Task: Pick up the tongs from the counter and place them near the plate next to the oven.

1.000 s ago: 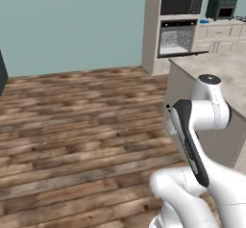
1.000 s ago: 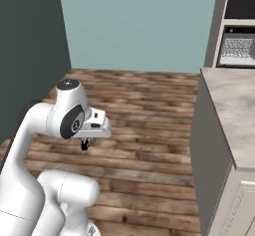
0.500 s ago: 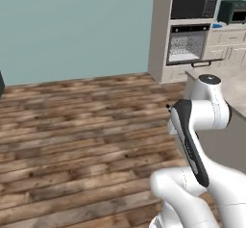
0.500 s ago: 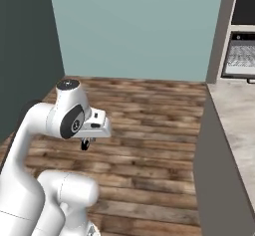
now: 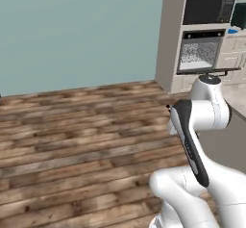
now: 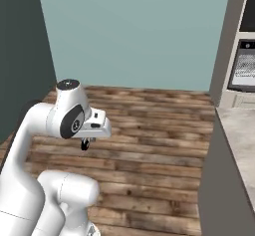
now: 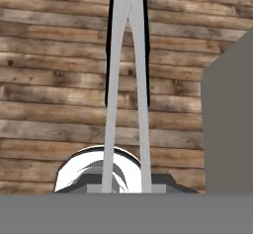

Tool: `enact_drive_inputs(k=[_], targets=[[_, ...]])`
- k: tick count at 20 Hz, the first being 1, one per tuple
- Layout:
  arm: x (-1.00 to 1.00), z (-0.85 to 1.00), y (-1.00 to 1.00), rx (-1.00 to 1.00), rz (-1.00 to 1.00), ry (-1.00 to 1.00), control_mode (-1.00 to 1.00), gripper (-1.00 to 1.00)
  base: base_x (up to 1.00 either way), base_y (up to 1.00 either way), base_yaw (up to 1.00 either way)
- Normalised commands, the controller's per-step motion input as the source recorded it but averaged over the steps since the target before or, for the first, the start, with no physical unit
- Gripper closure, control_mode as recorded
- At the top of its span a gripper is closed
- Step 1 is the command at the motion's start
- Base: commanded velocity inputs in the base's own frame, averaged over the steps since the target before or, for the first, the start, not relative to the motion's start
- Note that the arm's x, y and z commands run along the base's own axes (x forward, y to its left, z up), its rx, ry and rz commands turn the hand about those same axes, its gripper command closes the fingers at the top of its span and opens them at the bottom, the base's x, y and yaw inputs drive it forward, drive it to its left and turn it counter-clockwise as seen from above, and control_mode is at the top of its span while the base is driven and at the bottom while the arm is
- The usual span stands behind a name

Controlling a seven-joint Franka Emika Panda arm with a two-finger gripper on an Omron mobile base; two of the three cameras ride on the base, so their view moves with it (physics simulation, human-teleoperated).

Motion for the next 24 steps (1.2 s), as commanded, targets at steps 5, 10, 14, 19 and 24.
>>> enact_drive_inputs(k=[5, 10, 14, 19, 24], targets=[[0.0, 0.0, 0.0, 0.0, 0.0, 0.0, 1.0, 1.0, 1.0, 0.01, 0.0], [0.0, 0.0, 0.0, 0.0, 0.0, 0.0, 1.0, 1.0, 1.0, 0.0, 0.0], [0.0, 0.0, 0.0, 0.0, 0.0, 0.0, 1.0, 1.0, 1.0, 0.0, 0.0], [0.0, 0.0, 0.0, 0.0, 0.0, 0.0, 1.0, 1.0, 1.0, -0.1, 0.0], [0.0, 0.0, 0.0, 0.0, 0.0, 0.0, 1.0, 1.0, 1.0, -0.48, 0.0]])
